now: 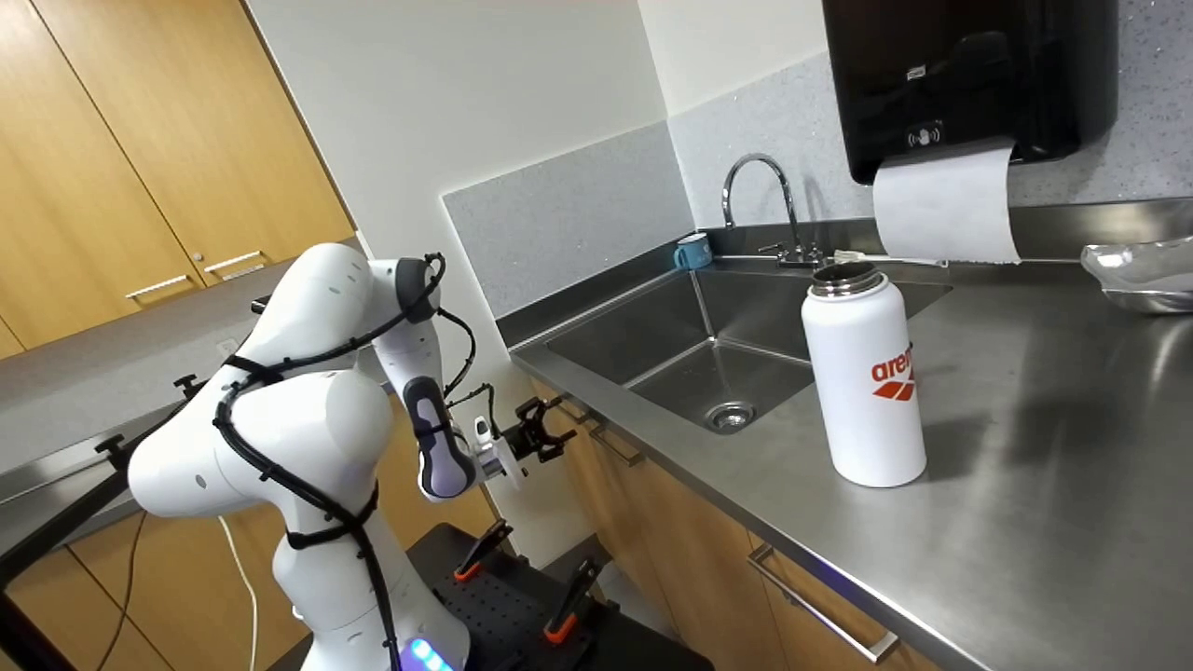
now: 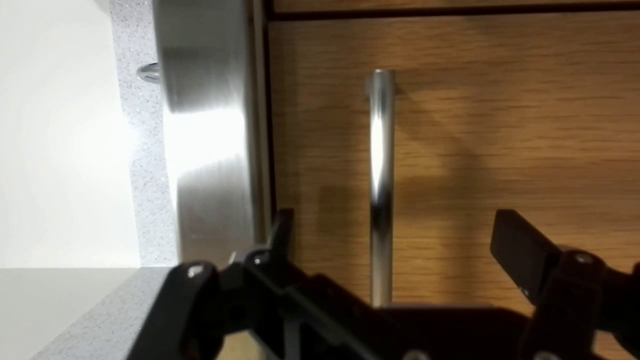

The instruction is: Open the cupboard

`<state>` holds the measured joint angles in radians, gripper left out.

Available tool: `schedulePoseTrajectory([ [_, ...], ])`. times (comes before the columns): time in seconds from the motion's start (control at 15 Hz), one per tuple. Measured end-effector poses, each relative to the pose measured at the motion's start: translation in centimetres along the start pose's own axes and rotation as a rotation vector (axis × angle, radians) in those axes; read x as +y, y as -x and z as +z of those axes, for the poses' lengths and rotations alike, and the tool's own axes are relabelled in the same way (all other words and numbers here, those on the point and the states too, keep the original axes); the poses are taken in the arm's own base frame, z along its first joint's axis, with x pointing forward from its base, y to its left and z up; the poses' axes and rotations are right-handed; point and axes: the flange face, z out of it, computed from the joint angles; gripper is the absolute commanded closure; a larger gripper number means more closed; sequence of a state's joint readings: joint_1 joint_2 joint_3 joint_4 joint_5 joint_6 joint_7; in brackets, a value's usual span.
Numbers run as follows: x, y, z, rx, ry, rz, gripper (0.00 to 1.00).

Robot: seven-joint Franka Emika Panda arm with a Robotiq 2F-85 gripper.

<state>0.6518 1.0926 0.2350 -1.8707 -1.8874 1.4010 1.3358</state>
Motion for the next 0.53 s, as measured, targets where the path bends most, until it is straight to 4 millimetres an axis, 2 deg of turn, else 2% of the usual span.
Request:
schedulePoseTrajectory([
  [0.07,0.0,0.05,0.2,-0.003,-0.002,0.001,0.27],
  [0.2,0.02,0.1,0.54,-0.008,-0.006,0.004,0.3],
  [0.53,0.06,0.24,1.13,-0.021,-0.012,0.008,0.7],
])
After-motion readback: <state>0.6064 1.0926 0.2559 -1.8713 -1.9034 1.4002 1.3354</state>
